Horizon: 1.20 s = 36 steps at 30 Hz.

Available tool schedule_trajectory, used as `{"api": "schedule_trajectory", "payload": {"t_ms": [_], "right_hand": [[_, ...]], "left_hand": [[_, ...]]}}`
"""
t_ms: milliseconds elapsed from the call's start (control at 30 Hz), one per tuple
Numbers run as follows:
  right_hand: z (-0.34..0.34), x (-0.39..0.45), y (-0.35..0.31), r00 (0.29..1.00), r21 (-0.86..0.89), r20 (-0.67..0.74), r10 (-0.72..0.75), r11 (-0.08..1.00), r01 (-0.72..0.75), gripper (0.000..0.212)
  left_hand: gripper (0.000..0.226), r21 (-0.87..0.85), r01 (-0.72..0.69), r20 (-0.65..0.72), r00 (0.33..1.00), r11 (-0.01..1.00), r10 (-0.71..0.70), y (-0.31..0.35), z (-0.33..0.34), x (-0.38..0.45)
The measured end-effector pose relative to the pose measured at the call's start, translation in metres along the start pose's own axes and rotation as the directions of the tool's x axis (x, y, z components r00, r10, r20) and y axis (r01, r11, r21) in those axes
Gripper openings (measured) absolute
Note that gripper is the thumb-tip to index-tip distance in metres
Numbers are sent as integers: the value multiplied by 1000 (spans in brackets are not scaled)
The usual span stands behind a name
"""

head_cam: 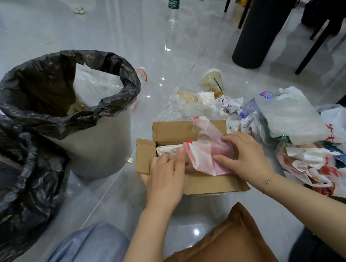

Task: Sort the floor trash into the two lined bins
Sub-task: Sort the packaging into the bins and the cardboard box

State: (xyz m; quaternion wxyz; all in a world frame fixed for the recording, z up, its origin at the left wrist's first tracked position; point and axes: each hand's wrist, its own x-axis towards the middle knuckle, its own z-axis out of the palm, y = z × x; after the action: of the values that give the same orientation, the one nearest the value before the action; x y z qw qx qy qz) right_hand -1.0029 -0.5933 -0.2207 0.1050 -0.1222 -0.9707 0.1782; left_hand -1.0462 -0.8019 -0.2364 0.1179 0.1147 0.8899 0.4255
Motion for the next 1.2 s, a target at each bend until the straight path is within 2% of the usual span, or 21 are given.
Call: {"api": "schedule_trajectory", "payload": {"t_ms": [33, 100, 200, 267, 333, 367, 433, 467, 533, 600, 700, 767, 833, 933, 1000, 1067, 1133, 1200], "right_hand": [[-1, 0, -1, 999, 10, -35, -23, 1000, 23, 40], [-4, 0, -4, 994, 28, -82, -70, 997, 73, 21], [-8, -2, -10, 989, 32, -114, -95, 995, 99, 15], [-12, -8, -15, 989, 151, -140, -52, 986, 73, 9], [-19, -16, -23, 989, 332, -147, -7, 942, 56, 1], [-22, -21, -31, 991, 425, -131, 18, 904, 40, 4], [-28, -28, -45, 997, 595, -43, 60, 803, -22, 4], [-30, -30, -51, 998, 660, 7, 58, 750, -48, 1], [-31, -33, -59, 997, 754, 77, 22, 652, -73, 10], [-30, -36, -63, 993, 814, 118, 15, 572, -105, 23], [-28, -42, -68, 979, 873, 192, 68, 444, -202, 28], [-26, -44, -71, 962, 889, 259, 85, 368, -272, 28], [-26, -45, -73, 950, 888, 303, 79, 337, -312, 27], [-28, -44, -73, 926, 886, 372, 70, 272, -376, 27], [-31, -43, -71, 912, 872, 408, 40, 280, -402, 29], [-33, -43, -69, 908, 838, 418, 12, 382, -390, 32], [-34, -43, -69, 907, 792, 418, 51, 470, -391, 30], [-34, -42, -69, 919, 725, 373, 126, 578, -374, 21]], "left_hand": [[58, -6, 5, 16, 1000, 1000, -5, 2, -1, -1], [40, 47, -8, 12, 1000, 999, 7, 4, -2, -3], [13, 59, 10, -69, 998, 998, -6, 6, 2, -6], [6, 19, 53, -159, 986, 998, -49, 11, -1, -9], [10, -1, 79, -214, 974, 997, -78, 16, -6, -11], [15, -11, 82, -224, 971, 997, -82, 18, -10, -13], [19, -84, 63, -213, 974, 995, -79, 21, -17, -17], [21, -177, 50, -185, 979, 983, -83, 22, -20, -19], [26, -439, 18, -139, 986, 898, -88, 24, -26, -24], [22, -578, -32, -140, 988, 816, -60, 26, -31, -28], [21, -605, -37, -138, 989, 795, -59, 26, -37, -29], [27, -657, -18, -106, 992, 754, -69, 27, -39, -29], [39, -694, -3, -75, 995, 720, -68, 28, -39, -32], [47, -693, -65, -109, 994, 718, -16, 30, -39, -40], [49, -721, -99, -130, 991, 685, 6, 33, -40, -43], [51, -805, -65, -71, 997, 589, 13, 37, -42, -46], [51, -853, 1, 16, 1000, 522, 24, 38, -41, -48], [40, -840, 4, 26, 999, 542, 34, 34, -38, -47]]}}
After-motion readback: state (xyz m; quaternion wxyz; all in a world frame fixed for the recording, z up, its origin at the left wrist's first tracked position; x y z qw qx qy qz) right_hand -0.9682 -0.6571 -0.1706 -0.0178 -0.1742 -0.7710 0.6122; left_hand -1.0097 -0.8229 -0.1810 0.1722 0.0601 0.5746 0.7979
